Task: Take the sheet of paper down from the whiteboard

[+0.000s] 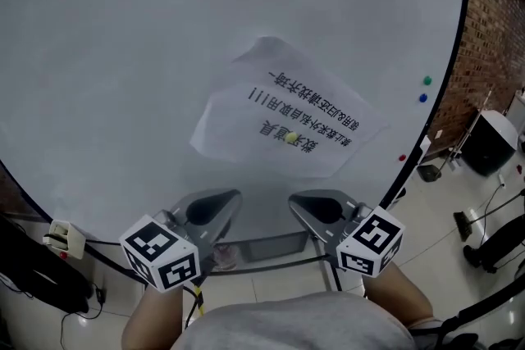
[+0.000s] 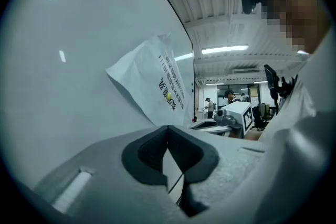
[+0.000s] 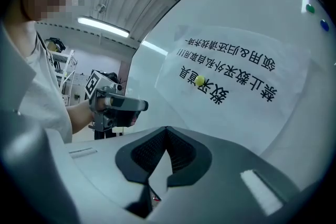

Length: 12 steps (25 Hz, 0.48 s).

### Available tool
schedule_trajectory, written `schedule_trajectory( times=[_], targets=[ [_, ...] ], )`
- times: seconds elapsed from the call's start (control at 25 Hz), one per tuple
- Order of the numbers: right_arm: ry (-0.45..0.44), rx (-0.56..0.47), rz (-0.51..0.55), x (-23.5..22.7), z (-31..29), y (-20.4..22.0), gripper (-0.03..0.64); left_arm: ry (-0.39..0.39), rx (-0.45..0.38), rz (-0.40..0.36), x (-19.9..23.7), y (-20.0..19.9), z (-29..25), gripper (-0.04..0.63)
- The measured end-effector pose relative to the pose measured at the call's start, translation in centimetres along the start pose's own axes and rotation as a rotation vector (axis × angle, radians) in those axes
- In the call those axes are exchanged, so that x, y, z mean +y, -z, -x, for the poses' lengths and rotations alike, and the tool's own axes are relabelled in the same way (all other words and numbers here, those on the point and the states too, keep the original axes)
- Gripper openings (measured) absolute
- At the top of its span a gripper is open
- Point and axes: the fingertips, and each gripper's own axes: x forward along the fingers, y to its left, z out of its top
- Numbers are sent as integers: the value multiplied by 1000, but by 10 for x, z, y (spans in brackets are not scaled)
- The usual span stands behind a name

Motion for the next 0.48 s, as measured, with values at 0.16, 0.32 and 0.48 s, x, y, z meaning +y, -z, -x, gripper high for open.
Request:
schedule_trajectory(
  times=[0.16, 0.32, 0.48],
  targets=[
    [8, -6, 18, -1, -7, -9, -1, 5, -39, -49, 9, -24, 7, 15],
    [31, -21, 49, -2, -5, -20, -2, -50, -53, -106, 22, -39, 13, 82],
    [50, -29, 58, -4, -1, -22, -2, -89, -62, -87, 34, -39, 17, 112]
  ],
)
